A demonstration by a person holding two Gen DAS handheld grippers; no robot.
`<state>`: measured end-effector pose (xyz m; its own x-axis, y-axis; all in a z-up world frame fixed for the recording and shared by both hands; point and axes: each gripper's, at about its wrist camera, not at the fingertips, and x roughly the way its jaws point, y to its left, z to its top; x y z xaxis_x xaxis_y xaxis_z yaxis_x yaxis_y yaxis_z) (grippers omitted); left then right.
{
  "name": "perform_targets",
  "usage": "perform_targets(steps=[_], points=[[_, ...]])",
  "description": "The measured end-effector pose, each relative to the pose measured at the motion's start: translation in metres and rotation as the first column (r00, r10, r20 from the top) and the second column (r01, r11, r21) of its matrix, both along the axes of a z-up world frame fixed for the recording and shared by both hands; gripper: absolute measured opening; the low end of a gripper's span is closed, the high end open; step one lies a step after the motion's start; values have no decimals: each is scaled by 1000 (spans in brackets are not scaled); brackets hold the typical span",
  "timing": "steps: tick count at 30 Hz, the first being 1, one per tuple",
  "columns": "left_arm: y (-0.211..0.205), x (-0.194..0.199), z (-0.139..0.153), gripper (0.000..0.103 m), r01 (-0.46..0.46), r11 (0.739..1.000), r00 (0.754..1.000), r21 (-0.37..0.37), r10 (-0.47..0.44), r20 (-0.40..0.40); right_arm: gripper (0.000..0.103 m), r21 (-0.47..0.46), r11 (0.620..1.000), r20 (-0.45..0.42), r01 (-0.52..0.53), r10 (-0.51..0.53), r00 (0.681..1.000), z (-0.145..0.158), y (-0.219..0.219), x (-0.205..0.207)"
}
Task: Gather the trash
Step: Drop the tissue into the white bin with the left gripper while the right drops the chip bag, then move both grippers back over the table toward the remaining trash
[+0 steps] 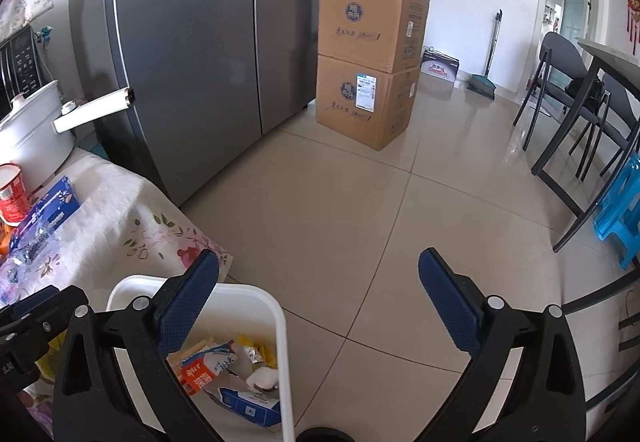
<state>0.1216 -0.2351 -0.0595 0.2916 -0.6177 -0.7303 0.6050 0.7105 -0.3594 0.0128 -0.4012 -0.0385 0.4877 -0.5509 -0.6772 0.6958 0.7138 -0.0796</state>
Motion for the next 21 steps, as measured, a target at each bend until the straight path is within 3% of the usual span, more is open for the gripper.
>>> perform_targets(steps=[4,12,21], points=[[18,8,2,76,-60,998,998,20,59,21,96,6,999,-10,-38,38,999,-1,12,11],[56,24,5,77,-164,985,986,45,163,29,96,16,991,-17,-135,135,991,1,46,37],[128,48,8,77,-327,943,945,70,326,24,96,67,964,-17,-257,259,966,0,96,80]])
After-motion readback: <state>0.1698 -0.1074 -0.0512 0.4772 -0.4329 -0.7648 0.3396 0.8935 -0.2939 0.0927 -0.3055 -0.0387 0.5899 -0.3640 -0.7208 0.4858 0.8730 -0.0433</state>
